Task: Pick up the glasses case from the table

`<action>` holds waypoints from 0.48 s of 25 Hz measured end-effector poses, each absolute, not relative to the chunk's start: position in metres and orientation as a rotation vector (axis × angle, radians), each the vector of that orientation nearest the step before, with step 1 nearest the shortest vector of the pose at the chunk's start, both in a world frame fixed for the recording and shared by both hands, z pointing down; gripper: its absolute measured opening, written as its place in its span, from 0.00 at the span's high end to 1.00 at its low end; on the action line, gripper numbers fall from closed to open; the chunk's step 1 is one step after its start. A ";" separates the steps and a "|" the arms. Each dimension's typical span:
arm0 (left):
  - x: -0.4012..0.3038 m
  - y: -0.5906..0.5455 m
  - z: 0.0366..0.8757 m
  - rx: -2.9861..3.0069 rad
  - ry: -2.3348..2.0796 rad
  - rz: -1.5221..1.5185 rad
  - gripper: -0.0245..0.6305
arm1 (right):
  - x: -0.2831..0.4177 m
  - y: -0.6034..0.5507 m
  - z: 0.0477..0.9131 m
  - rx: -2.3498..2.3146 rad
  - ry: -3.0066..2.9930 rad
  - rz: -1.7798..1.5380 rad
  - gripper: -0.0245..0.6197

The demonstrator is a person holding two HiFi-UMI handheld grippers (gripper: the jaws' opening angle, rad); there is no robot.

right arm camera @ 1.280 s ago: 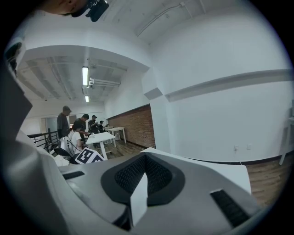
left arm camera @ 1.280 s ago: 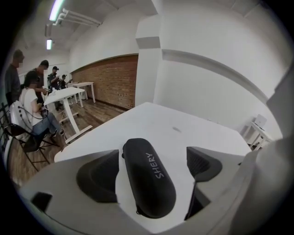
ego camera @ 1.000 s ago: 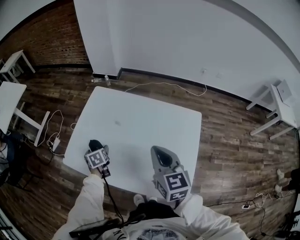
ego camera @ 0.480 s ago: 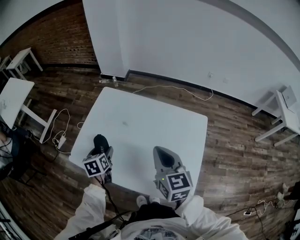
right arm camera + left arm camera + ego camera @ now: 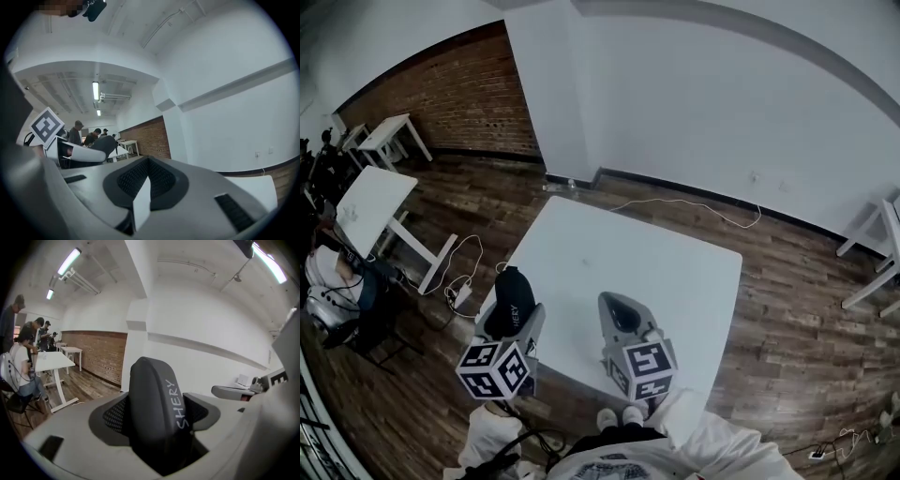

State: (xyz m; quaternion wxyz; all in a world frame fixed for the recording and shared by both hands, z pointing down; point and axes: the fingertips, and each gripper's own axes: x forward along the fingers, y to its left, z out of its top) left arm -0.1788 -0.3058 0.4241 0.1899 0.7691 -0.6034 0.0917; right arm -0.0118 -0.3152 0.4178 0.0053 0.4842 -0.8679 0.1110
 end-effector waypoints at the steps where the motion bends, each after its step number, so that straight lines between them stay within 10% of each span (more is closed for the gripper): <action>1: -0.180 -0.302 0.419 2.165 -1.710 0.252 0.43 | -0.013 -0.314 0.416 1.515 -2.716 0.348 0.95; 12: -0.172 -0.291 0.405 2.178 -1.763 0.231 0.43 | 0.000 -0.310 0.404 1.527 -2.708 0.319 0.96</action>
